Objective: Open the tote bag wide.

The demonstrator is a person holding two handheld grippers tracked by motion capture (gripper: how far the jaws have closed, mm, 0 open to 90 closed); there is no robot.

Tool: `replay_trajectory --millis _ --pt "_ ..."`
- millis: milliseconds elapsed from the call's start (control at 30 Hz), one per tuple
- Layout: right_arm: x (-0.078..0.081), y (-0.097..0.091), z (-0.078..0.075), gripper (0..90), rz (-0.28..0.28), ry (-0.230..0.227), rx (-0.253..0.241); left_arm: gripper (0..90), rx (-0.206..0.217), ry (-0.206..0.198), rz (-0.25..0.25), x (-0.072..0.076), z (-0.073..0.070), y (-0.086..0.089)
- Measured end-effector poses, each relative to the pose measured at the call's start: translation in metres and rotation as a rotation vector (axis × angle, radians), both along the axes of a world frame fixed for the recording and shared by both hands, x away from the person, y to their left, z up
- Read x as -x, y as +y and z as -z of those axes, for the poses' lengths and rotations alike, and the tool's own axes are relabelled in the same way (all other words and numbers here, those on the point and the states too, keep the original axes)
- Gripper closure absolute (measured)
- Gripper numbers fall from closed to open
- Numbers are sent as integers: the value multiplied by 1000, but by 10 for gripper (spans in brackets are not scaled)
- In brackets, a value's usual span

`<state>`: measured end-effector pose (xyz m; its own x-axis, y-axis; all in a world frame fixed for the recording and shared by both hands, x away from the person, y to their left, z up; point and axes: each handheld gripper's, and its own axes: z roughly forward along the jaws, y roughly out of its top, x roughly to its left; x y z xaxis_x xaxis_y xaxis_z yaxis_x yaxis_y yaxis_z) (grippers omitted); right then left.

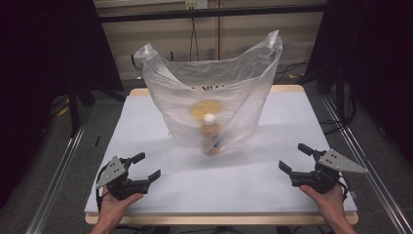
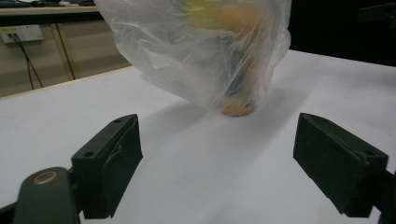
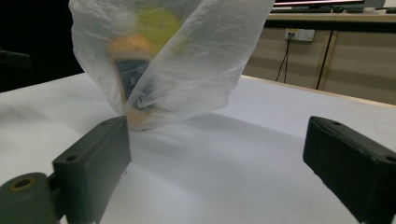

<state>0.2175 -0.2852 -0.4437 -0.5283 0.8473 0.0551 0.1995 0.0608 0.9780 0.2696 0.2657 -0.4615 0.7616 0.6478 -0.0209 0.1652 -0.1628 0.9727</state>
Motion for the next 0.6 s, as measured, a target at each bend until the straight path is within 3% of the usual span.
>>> replay_trajectory --millis 33,67,100,133,167,200,233,267,300,333,367,400,433,467,600 --pt "0 0 0 80 2 6 4 189 -5 5 8 0 0 0" --pt "-1 1 0 87 1 12 2 219 -38 -2 19 -1 -2 3" --pt "-1 1 0 107 -1 19 0 225 -38 -2 19 -1 -2 3" --pt "-2 1 0 127 -4 16 2 246 2 6 15 0 -1 1" --pt "-2 1 0 127 -4 16 2 246 4 0 31 -1 -2 2" --pt "-3 2 0 197 -19 23 0 338 -18 -11 32 1 -4 2" --pt "-4 2 -1 218 -32 26 -7 350 -34 -12 52 0 -6 3" --pt "-5 3 -1 245 -37 28 -8 412 -7 2 89 0 -7 2" --pt "-5 4 -2 285 -49 32 -6 474 -7 2 89 0 -7 2" --pt "-5 4 -2 285 -49 32 -6 474 5 -6 64 1 -7 0" --pt "-6 5 -2 332 -59 36 -9 495 -37 2 88 0 -9 1" --pt "-8 6 -3 427 -91 47 -16 576 -22 34 97 -1 -11 -1" --pt "-8 7 -3 478 -99 49 -17 611 -10 38 103 -1 -11 -3" --pt "-8 7 -3 478 -99 49 -17 648 -10 38 103 -1 -11 -3" --pt "-13 11 -4 648 -151 67 -19 751 -26 86 137 -1 -16 -10"
